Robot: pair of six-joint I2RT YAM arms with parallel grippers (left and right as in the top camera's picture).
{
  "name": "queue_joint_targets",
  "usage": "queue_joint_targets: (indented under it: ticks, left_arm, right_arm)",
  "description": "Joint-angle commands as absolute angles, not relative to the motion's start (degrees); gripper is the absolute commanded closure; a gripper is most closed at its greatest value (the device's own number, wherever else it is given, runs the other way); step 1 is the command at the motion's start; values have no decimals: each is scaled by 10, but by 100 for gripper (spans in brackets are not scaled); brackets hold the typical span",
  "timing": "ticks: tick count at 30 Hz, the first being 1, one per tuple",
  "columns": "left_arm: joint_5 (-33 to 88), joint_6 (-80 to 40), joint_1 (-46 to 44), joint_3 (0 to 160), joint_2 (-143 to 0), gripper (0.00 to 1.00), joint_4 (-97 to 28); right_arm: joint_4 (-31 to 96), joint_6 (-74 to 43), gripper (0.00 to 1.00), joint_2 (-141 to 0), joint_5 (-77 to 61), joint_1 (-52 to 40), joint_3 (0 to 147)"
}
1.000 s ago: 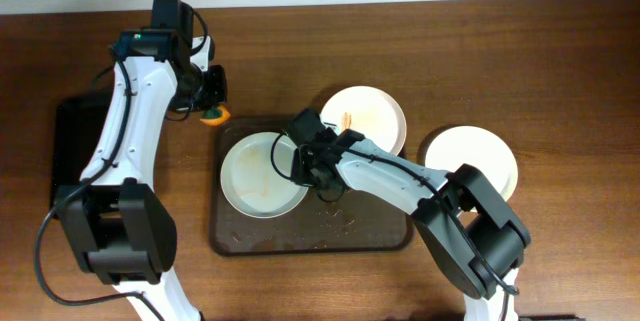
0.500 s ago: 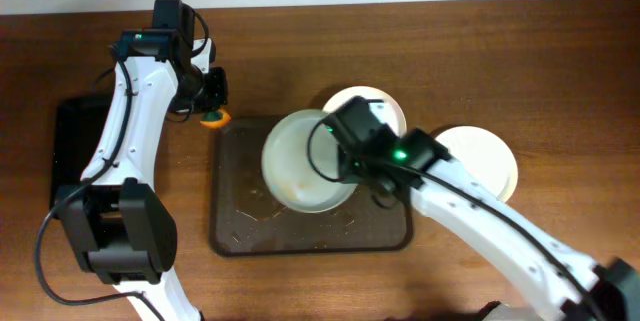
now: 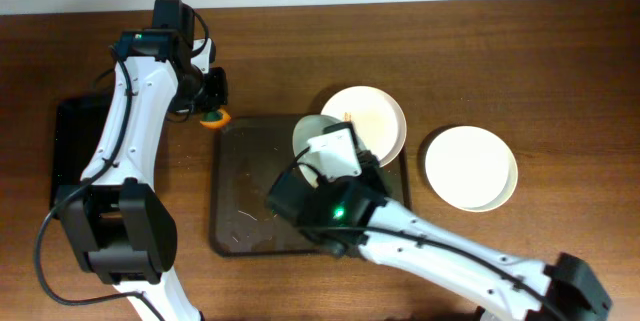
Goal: Clean dirty plates on tray and stack at the side
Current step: 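Carry the plate right with right gripper and stack it on the first plate, then grip the last plate with right gripper and pull it to tray center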
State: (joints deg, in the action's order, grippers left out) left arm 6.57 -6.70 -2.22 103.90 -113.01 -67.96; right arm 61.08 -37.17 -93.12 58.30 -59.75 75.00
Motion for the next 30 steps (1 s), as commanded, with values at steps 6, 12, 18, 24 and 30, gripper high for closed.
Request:
queue_joint_targets:
  ticks: [6,12,18,24,30]
  left_arm:
    - [61,-70,-22,1049,-1125,100,-680]
    - [61,-70,-22,1049,-1125,100,-682]
    - [61,-70,-22,1049,-1125,100,-686]
    - [61,-70,-22,1049,-1125,100,-686]
    - [61,-70,-22,1049,-1125,100,-686]
  right_arm:
    - [591,-384,96,-942,812,-675,752]
    - [593,-399,96,-929,466,-610,752]
    - [609,-347,96,-847,215,-371,752]
    - [612,-239,96,-844,40,-5,745]
    - [559,-240,96,-847,32,181,631]
